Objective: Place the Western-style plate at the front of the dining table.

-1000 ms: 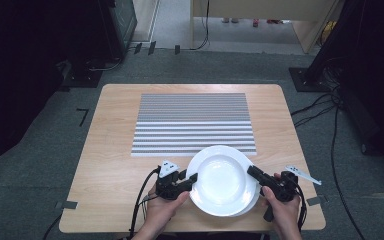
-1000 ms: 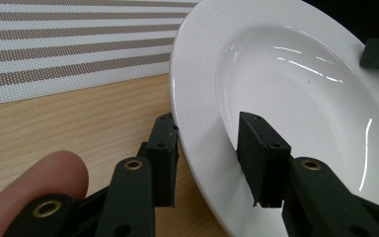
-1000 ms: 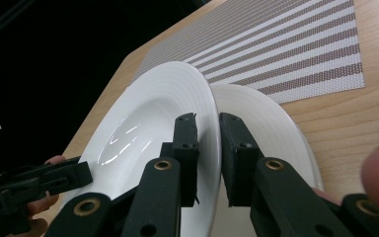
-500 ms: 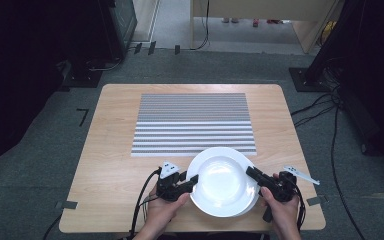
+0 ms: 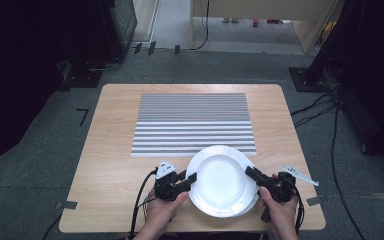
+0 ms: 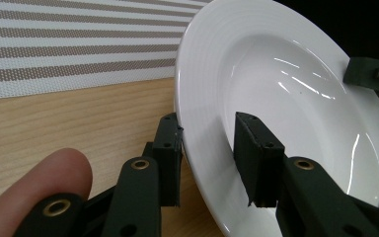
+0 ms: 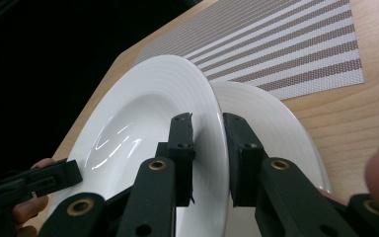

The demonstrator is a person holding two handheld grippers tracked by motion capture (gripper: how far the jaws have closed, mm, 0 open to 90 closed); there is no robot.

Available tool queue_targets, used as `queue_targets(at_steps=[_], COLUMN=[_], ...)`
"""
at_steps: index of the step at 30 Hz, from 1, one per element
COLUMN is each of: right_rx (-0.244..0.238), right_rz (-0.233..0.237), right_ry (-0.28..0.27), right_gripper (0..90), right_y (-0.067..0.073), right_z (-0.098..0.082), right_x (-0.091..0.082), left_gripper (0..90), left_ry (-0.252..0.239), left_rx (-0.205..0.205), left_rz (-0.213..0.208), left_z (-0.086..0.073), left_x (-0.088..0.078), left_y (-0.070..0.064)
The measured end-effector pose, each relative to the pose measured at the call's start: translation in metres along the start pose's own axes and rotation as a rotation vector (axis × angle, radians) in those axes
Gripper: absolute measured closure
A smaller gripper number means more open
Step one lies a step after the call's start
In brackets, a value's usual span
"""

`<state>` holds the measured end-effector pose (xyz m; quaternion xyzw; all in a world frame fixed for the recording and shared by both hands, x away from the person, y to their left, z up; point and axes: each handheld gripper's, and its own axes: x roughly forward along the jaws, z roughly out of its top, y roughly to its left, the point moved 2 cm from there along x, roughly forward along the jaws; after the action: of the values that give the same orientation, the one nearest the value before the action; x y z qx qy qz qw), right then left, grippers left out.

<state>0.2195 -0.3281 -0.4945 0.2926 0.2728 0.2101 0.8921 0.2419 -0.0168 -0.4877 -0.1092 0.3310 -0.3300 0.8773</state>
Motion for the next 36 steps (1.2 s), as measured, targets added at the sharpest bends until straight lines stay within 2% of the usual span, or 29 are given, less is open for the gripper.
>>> queue_targets(at_steps=[4,8,18,21,28,36], right_rx=[-0.011,0.01,0.001,-0.001,-0.012,-0.054], right_rz=[0.002,0.02,0.041,0.048,0.072,0.1], right_ry=[-0.011,-0.024,-0.042,-0.048,-0.05,-0.044], right_gripper=[75.8,75.9,75.4,75.4,75.4,75.5], right_y=[0.005,0.007,0.019,0.023,0.034,0.051], right_z=[-0.001,-0.001,0.002,0.006,0.017,0.03], right_x=[0.001,0.002,0.005,0.007,0.018,0.035], left_gripper=[66.8,68.3,69.5,69.8,69.9,70.3], left_ry=[-0.018,-0.042,-0.081,-0.082,-0.111,-0.151], left_rx=[-0.007,-0.015,-0.019,-0.035,-0.029,-0.021], left_rz=[0.001,-0.01,-0.005,-0.011,0.01,0.039], left_z=[0.002,0.005,0.013,0.017,0.031,0.053], left_x=[-0.003,-0.006,-0.015,-0.018,-0.028,-0.038], left_y=[0.003,0.005,0.01,0.012,0.019,0.03])
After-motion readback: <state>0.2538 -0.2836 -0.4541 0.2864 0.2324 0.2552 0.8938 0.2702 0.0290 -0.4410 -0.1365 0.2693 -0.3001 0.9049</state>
